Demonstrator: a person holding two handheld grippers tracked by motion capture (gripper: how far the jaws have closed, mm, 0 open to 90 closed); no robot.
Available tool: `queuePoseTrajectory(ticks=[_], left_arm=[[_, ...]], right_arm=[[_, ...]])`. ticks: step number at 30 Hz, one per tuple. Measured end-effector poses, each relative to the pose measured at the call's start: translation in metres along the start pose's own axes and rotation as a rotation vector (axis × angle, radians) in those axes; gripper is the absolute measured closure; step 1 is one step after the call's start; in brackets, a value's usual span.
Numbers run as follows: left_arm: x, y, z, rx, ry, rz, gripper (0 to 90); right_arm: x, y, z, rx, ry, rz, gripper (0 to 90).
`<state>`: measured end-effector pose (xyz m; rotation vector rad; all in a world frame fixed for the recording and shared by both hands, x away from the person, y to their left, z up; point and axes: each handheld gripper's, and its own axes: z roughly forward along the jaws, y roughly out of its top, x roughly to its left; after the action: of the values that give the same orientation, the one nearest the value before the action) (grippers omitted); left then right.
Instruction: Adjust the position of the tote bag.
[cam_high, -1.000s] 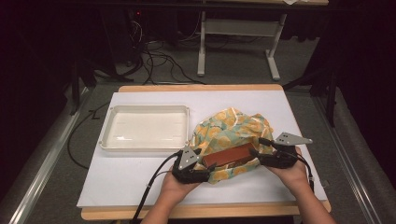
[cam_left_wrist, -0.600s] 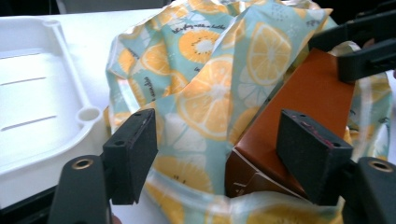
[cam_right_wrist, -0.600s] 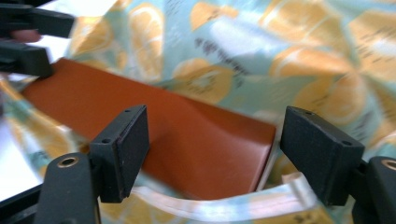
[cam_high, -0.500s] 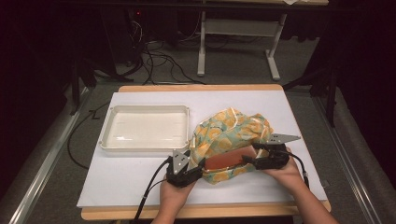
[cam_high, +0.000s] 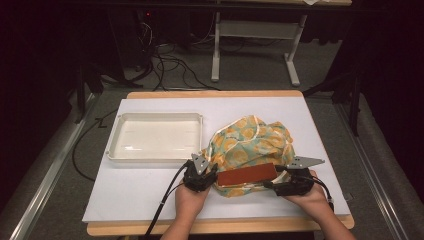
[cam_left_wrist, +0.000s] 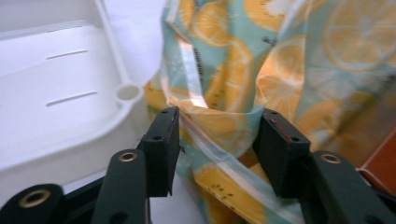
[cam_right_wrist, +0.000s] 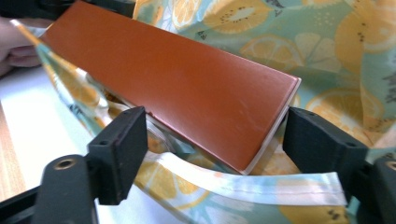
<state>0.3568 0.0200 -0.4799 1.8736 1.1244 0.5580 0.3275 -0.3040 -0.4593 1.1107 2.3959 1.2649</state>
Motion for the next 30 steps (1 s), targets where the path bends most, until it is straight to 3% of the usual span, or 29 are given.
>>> queuePoseTrajectory(ticks=[4,8,15,17,18,20,22,23,24,25,28,30], left_arm=[[0.000,-0.001,-0.010,-0.035,0.042,0.016,48.9],[0.005,0.000,-0.027,-0.084,0.078,-0.032,49.5],[0.002,-0.004,-0.049,-0.114,0.070,-0.069,46.4],[-0.001,-0.006,-0.059,-0.135,0.048,-0.081,46.2],[-0.005,-0.007,-0.065,-0.141,0.032,-0.065,46.2],[-0.007,-0.008,-0.066,-0.140,0.024,-0.062,46.7],[-0.012,-0.011,-0.058,-0.095,0.009,-0.048,47.7],[-0.012,-0.011,-0.058,-0.095,0.009,-0.048,47.7],[-0.013,-0.013,-0.048,-0.075,-0.018,-0.030,47.8],[-0.014,-0.014,-0.044,-0.063,-0.011,-0.017,47.7],[-0.016,-0.014,-0.039,-0.048,-0.002,-0.041,50.6],[-0.014,-0.013,-0.036,-0.044,0.003,-0.030,50.5]], right_arm=[[-0.001,0.000,-0.003,-0.001,-0.009,-0.030,26.2],[-0.004,0.004,-0.008,-0.029,-0.020,-0.043,24.9],[-0.003,0.014,-0.011,-0.063,-0.018,-0.070,22.3],[-0.004,0.016,-0.009,-0.057,-0.016,-0.079,22.0],[-0.007,0.017,-0.003,-0.036,-0.010,-0.091,20.6],[-0.009,0.017,0.000,-0.033,-0.006,-0.093,19.7],[-0.014,0.019,0.008,-0.016,0.023,-0.104,16.8],[-0.015,0.019,0.010,-0.012,0.036,-0.108,15.9],[-0.016,0.019,0.012,-0.003,0.039,-0.113,15.3],[-0.016,0.019,0.014,0.000,0.039,-0.118,14.6],[-0.016,0.019,0.019,0.007,0.035,-0.117,11.6],[-0.019,0.018,0.021,0.019,0.041,-0.115,11.1]])
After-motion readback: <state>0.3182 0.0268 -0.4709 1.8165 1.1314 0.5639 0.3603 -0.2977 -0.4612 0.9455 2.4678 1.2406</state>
